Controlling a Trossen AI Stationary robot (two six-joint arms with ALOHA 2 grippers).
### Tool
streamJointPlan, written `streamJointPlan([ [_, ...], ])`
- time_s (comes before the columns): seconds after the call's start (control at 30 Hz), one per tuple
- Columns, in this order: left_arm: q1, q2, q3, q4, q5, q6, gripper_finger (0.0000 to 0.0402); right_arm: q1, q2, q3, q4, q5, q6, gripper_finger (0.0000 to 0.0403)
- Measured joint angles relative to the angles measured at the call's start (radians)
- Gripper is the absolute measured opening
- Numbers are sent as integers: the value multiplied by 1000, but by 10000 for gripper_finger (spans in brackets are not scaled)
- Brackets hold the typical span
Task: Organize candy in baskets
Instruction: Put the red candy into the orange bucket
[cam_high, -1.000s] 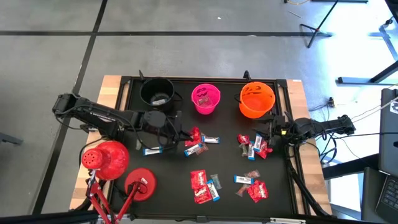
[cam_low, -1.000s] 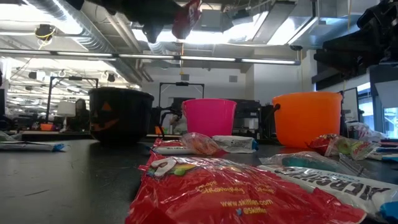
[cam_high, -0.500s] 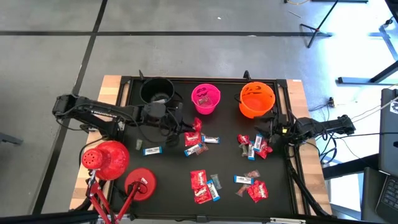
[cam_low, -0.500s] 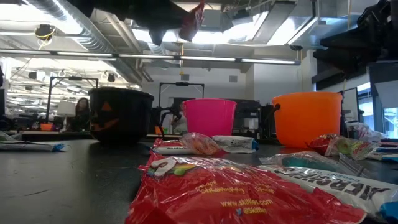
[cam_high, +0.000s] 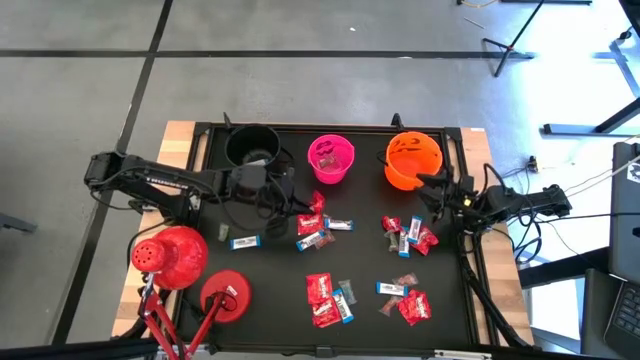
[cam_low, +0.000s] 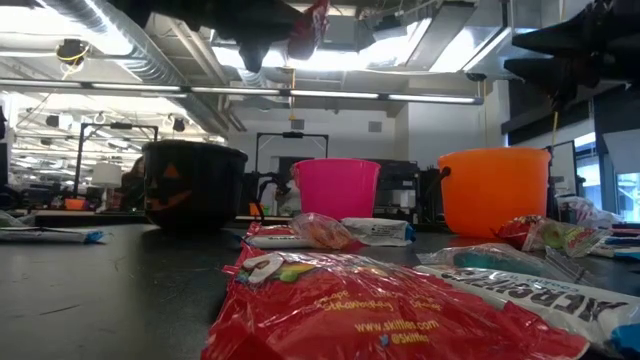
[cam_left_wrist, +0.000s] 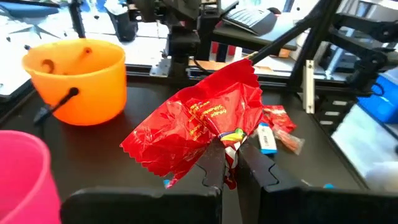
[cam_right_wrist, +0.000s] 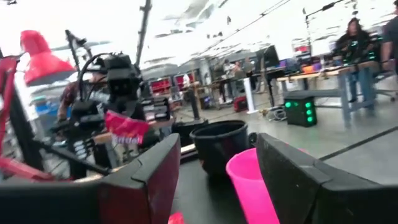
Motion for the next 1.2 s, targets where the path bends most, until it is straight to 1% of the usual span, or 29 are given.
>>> streamJointPlan([
  [0.07,-1,0,0,3,-5,-4,6,0,0,0,-13,-25,-1,214],
  [0.17,0,0,0,3,-46,-6,6,0,0,0,-63,-55,-1,214],
  [0.27,1,0,0,3,-72,-9,6,0,0,0,-109,-46,-1,214],
  [0.37,1,0,0,3,-75,-10,6,0,0,0,-135,-42,16,214],
  [0.43,1,0,0,4,-80,-16,6,0,0,0,-138,-65,55,214],
  [0.53,1,0,0,19,-80,-30,6,0,4,0,-136,-72,100,214],
  [0.63,1,0,0,23,-80,-29,6,0,41,0,-88,-59,91,214],
  [0.77,1,0,0,27,-70,-33,6,0,174,0,86,-50,41,214],
  [0.87,0,0,0,27,-61,-38,6,0,305,0,247,-46,11,214],
  [0.93,0,0,0,33,-53,-37,6,0,399,1,322,-52,1,214],
  [1.1,0,0,0,56,-64,-38,6,0,618,79,376,-62,0,214],
  [1.2,0,0,0,74,-71,-37,6,0,733,164,385,-63,-15,214],
])
